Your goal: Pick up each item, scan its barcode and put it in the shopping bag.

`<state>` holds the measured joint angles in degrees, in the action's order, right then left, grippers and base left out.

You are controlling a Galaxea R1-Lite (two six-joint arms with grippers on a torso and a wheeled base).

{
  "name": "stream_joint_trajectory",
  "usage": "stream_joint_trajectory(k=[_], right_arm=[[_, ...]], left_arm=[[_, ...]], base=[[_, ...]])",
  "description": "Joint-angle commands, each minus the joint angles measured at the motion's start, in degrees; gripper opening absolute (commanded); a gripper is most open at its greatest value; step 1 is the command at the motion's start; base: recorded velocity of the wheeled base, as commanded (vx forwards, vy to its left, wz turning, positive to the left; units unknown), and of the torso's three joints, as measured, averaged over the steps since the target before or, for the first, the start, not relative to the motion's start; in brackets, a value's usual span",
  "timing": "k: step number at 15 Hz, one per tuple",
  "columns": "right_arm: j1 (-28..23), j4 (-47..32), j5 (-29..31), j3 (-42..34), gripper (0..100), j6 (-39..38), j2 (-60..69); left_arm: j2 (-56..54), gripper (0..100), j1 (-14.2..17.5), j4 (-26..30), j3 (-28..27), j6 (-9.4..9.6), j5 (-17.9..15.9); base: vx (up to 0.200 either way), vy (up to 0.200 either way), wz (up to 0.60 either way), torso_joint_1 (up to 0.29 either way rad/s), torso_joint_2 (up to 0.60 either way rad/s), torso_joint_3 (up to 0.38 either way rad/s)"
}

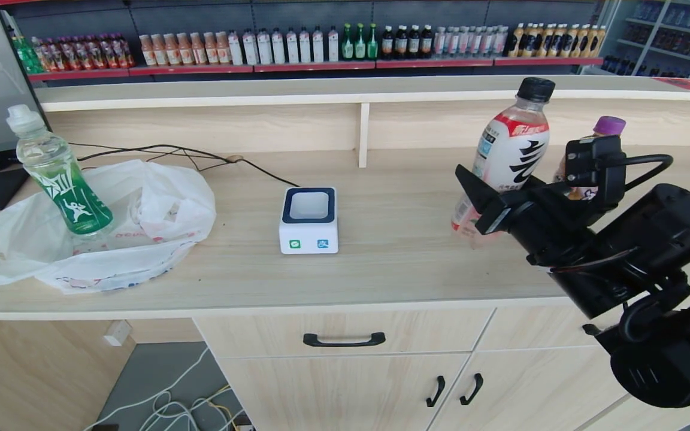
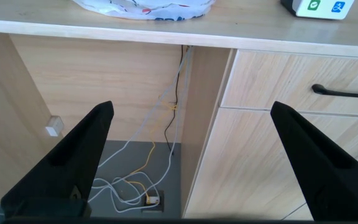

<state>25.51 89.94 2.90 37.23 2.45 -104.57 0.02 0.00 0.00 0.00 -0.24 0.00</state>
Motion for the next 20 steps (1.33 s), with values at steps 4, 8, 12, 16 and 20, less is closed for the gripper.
stream_joint_trajectory(k=[4, 8, 12, 16, 20], right_arm=[[0.5, 0.06, 0.0, -5.5, 0, 0.1, 7.54], [0.59, 0.06, 0.0, -9.54, 0, 0.1, 12.99], [1.03, 0.06, -0.09, -12.97, 0, 0.54, 16.68], [2.43, 0.06, -0.09, -13.59, 0, 0.54, 17.38], [9.47, 0.06, -0.7, -13.32, 0, -2.71, 19.32]], left_arm=[[-0.02, 100, 0.0, 0.0, 0.0, -0.02, 0.0], [-0.02, 100, 0.0, 0.0, 0.0, -0.02, 0.0], [-0.02, 100, 0.0, 0.0, 0.0, -0.02, 0.0], [-0.02, 100, 0.0, 0.0, 0.0, -0.02, 0.0], [-0.02, 100, 0.0, 0.0, 0.0, -0.02, 0.0]], base=[[0.0, 0.0, 0.0, 0.0, 0.0, 0.0], [0.0, 0.0, 0.0, 0.0, 0.0, 0.0], [0.0, 0.0, 0.0, 0.0, 0.0, 0.0], [0.0, 0.0, 0.0, 0.0, 0.0, 0.0], [0.0, 0.0, 0.0, 0.0, 0.0, 0.0]])
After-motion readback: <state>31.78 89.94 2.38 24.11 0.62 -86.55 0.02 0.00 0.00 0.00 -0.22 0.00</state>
